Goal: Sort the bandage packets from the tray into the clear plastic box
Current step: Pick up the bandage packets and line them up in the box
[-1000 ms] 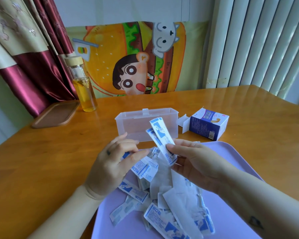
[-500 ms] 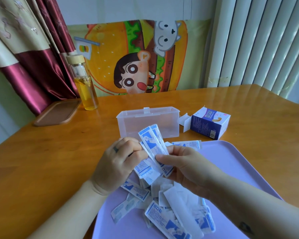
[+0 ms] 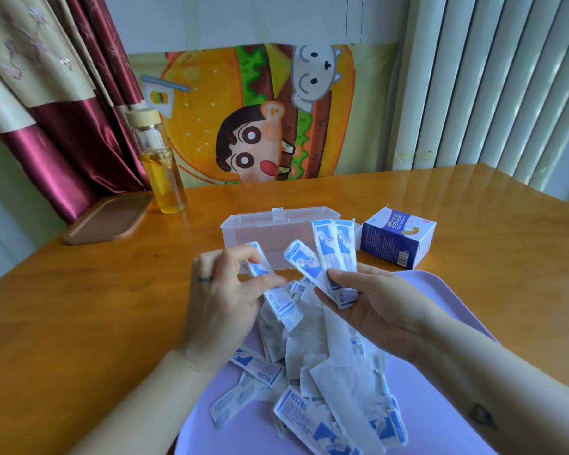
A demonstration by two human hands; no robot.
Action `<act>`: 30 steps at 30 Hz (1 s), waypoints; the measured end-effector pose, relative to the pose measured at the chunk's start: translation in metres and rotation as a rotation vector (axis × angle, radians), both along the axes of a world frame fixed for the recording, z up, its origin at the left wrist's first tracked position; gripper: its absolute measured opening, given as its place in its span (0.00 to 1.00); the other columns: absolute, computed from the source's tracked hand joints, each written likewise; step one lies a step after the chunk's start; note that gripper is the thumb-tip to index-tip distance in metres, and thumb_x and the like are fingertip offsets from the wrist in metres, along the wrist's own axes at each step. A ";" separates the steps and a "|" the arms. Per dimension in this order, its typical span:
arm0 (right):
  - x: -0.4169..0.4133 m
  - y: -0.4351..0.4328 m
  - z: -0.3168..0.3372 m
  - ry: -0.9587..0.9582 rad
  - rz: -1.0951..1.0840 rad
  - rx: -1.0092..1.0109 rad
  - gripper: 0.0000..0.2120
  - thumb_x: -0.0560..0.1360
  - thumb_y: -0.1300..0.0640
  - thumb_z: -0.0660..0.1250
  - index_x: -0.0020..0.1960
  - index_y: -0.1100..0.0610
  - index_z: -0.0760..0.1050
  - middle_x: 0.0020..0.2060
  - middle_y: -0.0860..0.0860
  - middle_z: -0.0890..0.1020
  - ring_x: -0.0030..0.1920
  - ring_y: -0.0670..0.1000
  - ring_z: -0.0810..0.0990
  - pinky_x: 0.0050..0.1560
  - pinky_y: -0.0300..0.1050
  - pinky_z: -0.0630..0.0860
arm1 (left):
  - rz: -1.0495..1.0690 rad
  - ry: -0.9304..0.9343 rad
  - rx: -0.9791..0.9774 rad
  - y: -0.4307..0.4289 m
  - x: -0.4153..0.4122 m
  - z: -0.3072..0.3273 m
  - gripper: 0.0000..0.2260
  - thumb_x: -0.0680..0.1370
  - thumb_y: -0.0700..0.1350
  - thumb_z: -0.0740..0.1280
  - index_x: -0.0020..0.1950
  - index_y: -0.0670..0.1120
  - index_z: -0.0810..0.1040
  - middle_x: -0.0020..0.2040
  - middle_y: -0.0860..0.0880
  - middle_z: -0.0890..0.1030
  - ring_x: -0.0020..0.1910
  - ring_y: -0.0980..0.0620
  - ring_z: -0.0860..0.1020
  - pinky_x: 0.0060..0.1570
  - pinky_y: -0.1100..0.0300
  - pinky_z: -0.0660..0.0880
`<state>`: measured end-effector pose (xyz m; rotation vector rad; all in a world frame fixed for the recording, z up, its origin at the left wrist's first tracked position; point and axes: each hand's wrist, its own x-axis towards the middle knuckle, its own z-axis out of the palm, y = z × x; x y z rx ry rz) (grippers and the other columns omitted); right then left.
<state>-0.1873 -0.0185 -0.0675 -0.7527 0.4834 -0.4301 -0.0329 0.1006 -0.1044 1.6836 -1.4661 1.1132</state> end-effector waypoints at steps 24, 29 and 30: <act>0.008 0.003 -0.004 0.005 0.152 -0.317 0.14 0.75 0.69 0.62 0.60 0.66 0.75 0.53 0.61 0.82 0.50 0.56 0.82 0.49 0.47 0.80 | -0.687 1.910 0.176 -0.023 -0.038 0.029 0.14 0.81 0.46 0.58 0.65 0.47 0.75 0.56 0.48 0.83 0.51 0.52 0.82 0.49 0.57 0.78; 0.008 0.003 -0.006 0.039 0.133 -0.326 0.12 0.75 0.69 0.63 0.58 0.66 0.75 0.51 0.60 0.83 0.45 0.55 0.83 0.43 0.45 0.81 | -0.805 2.010 0.161 -0.020 -0.044 0.028 0.12 0.81 0.42 0.56 0.54 0.43 0.79 0.49 0.44 0.85 0.46 0.49 0.83 0.43 0.57 0.81; 0.007 0.002 -0.006 0.042 0.121 -0.322 0.11 0.75 0.69 0.63 0.57 0.65 0.76 0.51 0.60 0.83 0.45 0.55 0.84 0.41 0.44 0.81 | -0.795 2.018 0.128 -0.019 -0.043 0.027 0.12 0.81 0.41 0.57 0.53 0.43 0.80 0.49 0.43 0.85 0.45 0.48 0.83 0.44 0.56 0.81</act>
